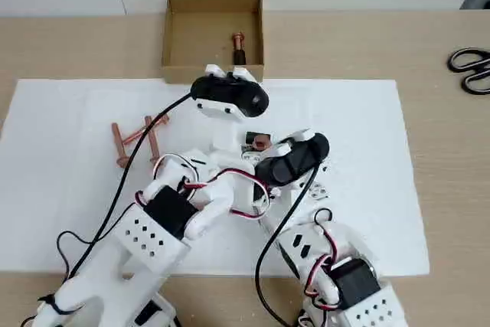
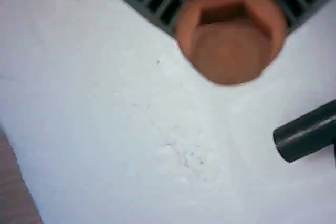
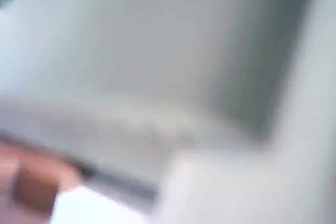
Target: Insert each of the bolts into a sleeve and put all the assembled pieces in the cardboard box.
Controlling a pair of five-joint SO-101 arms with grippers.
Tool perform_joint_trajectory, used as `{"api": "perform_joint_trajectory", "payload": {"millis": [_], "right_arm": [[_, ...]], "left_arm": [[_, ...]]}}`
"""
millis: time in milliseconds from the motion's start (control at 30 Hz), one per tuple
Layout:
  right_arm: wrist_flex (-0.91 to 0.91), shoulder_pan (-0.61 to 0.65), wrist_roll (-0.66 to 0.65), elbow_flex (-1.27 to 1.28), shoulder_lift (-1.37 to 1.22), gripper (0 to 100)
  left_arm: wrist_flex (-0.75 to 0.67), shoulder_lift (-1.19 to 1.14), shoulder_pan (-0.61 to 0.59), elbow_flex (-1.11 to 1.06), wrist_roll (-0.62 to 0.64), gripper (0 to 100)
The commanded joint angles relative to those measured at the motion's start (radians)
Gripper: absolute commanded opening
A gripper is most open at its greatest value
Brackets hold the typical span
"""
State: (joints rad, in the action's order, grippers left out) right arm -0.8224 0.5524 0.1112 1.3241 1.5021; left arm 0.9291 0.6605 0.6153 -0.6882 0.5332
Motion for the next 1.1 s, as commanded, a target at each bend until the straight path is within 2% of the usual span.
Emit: {"api": "perform_joint_trajectory", "payload": {"millis": [0,400,700,1067], "right_arm": [[0.027,0.002,0.011,-0.017,0.021,0.3],[0.027,0.002,0.011,-0.017,0.021,0.3],[0.025,0.002,0.011,-0.017,0.021,0.3],[0.025,0.002,0.011,-0.015,0.021,0.3]], "left_arm": [[0.023,0.014,0.003,0.007,-0.011,1],[0.063,0.014,0.008,0.005,-0.011,1],[0.092,0.014,0.009,0.012,-0.035,12],[0.143,0.015,-0.021,0.104,-0.031,13]]}}
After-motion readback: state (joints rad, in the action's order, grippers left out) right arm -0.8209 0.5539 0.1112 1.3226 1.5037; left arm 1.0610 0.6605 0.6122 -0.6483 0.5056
